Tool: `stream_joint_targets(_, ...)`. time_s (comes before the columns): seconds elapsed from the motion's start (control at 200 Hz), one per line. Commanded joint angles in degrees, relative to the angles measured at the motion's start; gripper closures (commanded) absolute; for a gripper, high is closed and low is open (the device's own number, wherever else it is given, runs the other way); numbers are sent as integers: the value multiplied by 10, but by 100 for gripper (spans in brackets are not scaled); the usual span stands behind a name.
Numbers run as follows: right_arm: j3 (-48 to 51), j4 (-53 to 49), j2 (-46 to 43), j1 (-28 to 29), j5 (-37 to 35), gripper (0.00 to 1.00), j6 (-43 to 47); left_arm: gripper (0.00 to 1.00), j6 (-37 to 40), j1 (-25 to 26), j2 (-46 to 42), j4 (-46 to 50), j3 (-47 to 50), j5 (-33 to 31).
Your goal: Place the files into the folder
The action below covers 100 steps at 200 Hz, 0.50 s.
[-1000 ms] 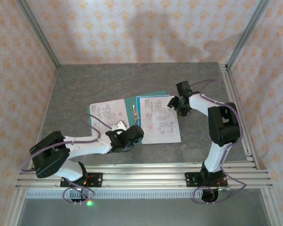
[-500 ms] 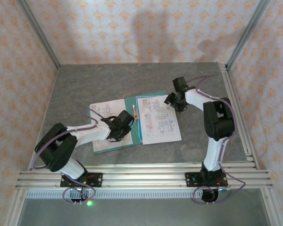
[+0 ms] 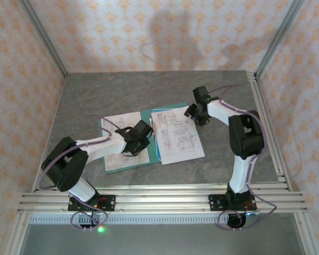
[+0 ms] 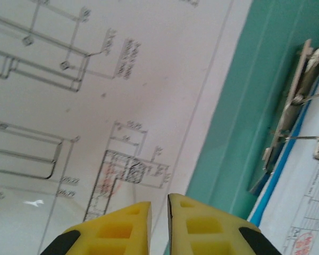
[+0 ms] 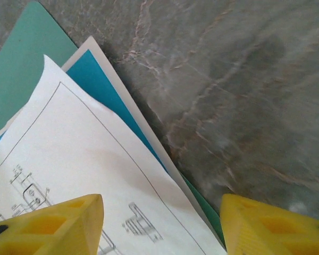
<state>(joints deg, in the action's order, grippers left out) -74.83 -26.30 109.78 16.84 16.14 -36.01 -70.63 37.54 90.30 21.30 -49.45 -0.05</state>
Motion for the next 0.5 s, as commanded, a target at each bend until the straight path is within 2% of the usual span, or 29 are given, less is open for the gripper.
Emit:
stream_joint_targets(0.0,24,5,-76,3,-44,40,-15,85,30,-10,23,21,-29,6)
stream_joint_targets(0.205,-1,6,-43,0,-54,39,10,86,60,-32,62,41,-85,14)
stream_joint_targets(0.395,-86,-8,39,-4,-39,33,45,100,99,-76,101,61,-135,36)
stream_joint_targets(0.495,-118,-3,68,-5,-25,29,55,100,118,-96,132,63,-156,48)
